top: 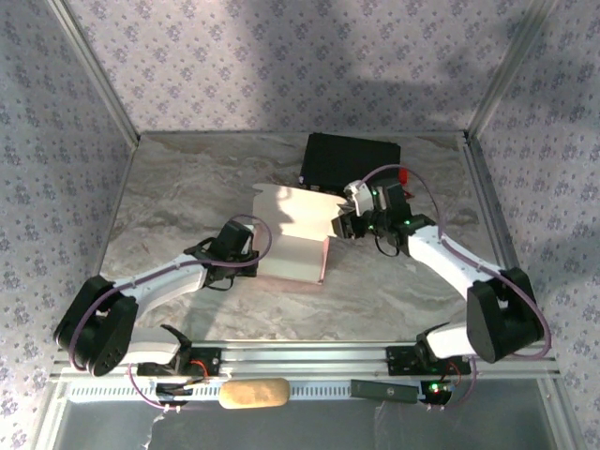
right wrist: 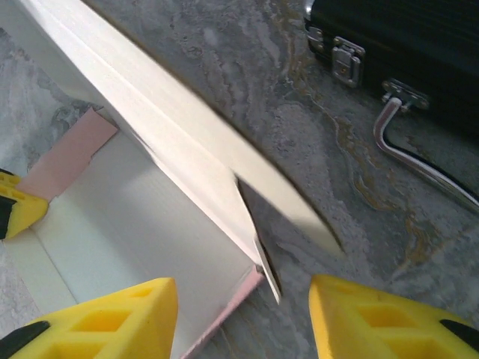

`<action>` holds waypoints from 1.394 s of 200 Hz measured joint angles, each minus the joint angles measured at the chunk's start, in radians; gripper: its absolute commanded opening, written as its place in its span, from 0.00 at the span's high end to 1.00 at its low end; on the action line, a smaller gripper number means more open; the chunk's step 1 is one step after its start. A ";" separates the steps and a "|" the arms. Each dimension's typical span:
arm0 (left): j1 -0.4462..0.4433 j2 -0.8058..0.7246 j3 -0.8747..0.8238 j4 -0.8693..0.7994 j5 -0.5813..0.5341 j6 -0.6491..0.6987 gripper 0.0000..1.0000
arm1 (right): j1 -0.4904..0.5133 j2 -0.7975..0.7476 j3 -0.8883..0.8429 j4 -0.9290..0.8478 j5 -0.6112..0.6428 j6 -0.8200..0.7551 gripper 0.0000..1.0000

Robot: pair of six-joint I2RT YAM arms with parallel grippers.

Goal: Fold the paper box

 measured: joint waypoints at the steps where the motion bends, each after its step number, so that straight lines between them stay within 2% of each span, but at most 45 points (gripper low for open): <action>1: 0.000 0.000 0.000 0.000 0.000 0.001 1.00 | 0.000 0.002 0.002 0.000 -0.002 -0.001 0.54; 19: 0.000 0.008 0.001 -0.005 0.003 0.004 1.00 | 0.000 0.043 0.024 -0.004 -0.004 -0.008 0.63; 79: 0.002 0.011 0.005 -0.006 0.006 0.003 1.00 | 0.031 0.057 0.050 -0.039 0.044 -0.015 0.75; 112: 0.003 0.012 0.005 -0.005 0.010 -0.003 1.00 | 0.061 0.067 0.076 -0.048 0.112 0.010 0.94; 123: 0.003 0.012 0.005 -0.003 0.011 -0.009 0.79 | 0.071 0.077 0.084 -0.049 0.137 0.008 1.00; 135: 0.004 0.010 0.005 -0.003 0.018 -0.009 0.57 | 0.080 0.084 0.090 -0.056 0.156 0.004 1.00; 150: 0.007 -0.010 0.005 -0.011 0.024 -0.011 0.36 | 0.089 0.086 0.092 -0.074 0.172 -0.004 1.00; 159: 0.015 -0.043 0.008 -0.032 0.026 -0.016 0.27 | 0.090 0.087 0.094 -0.083 0.175 -0.009 1.00; 171: 0.045 -0.101 0.026 -0.073 0.032 -0.002 0.22 | 0.091 0.092 0.105 -0.095 0.175 -0.021 1.00; 186: 0.119 -0.171 0.069 -0.118 0.045 0.027 0.21 | 0.091 0.101 0.119 -0.105 0.175 -0.032 1.00; 200: 0.225 -0.199 0.138 -0.152 0.080 0.067 0.23 | 0.091 0.108 0.130 -0.113 0.175 -0.042 1.00; 225: 0.354 -0.129 0.277 -0.185 0.148 0.171 0.25 | 0.090 0.116 0.149 -0.130 0.170 -0.059 1.00; 244: 0.380 -0.005 0.382 -0.197 0.219 0.233 0.28 | 0.088 0.128 0.167 -0.140 0.161 -0.074 1.00; 279: 0.373 0.193 0.492 -0.185 0.317 0.313 0.36 | 0.077 0.169 0.193 -0.145 0.134 -0.088 1.00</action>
